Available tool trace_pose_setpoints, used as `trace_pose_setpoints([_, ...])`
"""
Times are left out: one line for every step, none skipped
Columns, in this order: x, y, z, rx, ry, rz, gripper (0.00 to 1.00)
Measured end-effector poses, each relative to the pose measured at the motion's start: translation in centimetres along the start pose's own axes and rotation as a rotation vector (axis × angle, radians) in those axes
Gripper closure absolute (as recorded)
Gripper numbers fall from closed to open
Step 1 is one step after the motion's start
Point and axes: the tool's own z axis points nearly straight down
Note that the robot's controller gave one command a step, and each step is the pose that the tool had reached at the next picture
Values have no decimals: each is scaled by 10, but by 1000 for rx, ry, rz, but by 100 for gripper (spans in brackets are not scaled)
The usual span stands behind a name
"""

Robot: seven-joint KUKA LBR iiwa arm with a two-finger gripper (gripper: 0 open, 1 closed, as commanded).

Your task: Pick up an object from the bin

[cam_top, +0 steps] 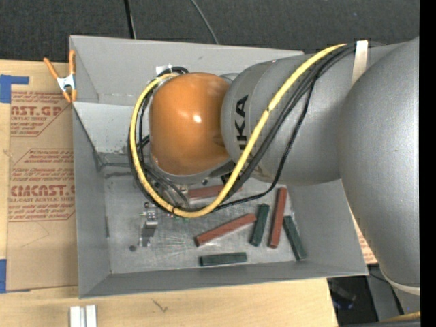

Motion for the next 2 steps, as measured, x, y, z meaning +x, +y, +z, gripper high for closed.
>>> trace_pose_setpoints([-5, -52, 44, 0, -2, -106, 0])
trace_pose_setpoints([-18, -87, 36, 1, 2, -24, 0])
